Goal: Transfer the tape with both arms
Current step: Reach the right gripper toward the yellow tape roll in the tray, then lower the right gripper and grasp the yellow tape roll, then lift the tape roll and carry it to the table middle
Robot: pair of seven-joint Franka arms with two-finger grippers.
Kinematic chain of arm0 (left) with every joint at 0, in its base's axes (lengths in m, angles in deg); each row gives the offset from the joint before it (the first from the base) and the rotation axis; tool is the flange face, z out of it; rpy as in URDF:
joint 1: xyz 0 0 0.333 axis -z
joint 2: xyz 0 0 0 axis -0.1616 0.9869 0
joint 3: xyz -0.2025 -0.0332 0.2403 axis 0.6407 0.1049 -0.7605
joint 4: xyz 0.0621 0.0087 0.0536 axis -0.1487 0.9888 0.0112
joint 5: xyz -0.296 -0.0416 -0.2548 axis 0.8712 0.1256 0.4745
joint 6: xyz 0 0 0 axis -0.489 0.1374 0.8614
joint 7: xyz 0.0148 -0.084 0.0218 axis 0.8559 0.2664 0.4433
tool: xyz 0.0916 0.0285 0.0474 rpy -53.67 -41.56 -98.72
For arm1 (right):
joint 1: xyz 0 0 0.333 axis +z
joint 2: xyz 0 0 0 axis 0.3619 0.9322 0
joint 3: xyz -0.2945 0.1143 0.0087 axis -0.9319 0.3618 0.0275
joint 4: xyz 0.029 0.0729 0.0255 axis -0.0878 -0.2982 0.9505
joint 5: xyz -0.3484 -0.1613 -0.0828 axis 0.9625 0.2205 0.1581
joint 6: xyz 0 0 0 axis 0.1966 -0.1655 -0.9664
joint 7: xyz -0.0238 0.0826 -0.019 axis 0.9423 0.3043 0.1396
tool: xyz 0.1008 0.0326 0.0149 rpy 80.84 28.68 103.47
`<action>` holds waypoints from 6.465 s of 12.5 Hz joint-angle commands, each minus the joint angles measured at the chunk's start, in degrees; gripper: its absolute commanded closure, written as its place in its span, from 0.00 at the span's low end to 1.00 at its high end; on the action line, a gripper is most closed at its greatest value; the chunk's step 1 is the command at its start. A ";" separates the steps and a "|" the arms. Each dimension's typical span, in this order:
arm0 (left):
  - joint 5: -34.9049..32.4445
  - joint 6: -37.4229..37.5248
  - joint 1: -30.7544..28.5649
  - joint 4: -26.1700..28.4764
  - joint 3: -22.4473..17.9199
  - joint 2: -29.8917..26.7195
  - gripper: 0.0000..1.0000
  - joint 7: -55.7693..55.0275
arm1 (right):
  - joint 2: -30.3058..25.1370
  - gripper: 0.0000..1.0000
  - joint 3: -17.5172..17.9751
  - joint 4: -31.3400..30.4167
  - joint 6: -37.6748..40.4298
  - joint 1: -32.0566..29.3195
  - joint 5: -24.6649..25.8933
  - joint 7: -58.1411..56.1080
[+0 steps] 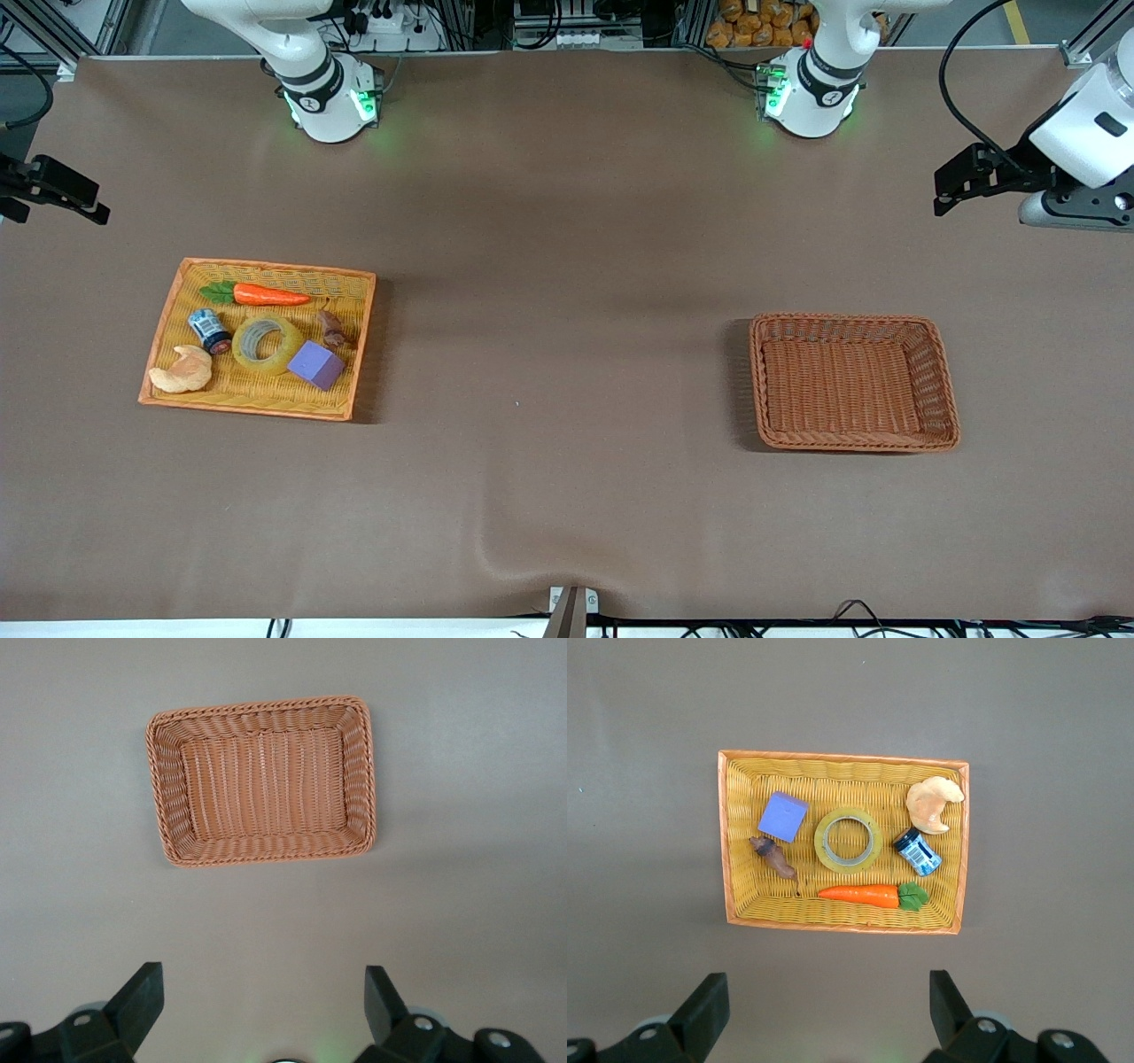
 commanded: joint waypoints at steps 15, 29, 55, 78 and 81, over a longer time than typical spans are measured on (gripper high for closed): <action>4.14 -0.22 -1.32 -2.23 -0.85 3.70 0.00 -0.80 | 4.04 0.00 0.08 -20.24 -20.96 7.76 -0.32 -9.65; 4.75 -1.02 -1.06 -3.73 -0.85 14.88 0.00 -2.47 | 17.66 0.00 0.17 -40.23 -55.37 1.08 -1.19 -45.52; 5.28 -0.93 -1.41 -3.73 -0.85 14.88 0.00 -2.47 | 17.75 1.00 0.35 -5.96 -10.90 20.74 -7.86 -11.47; 5.37 -0.93 -1.50 -3.73 -0.85 14.88 0.00 -2.38 | 56.16 0.94 0.70 20.15 -48.52 54.77 -13.85 54.76; 5.45 -0.93 -1.67 -3.73 -0.85 14.96 0.00 -2.30 | 56.25 0.42 0.61 20.06 -48.43 54.51 -13.85 56.85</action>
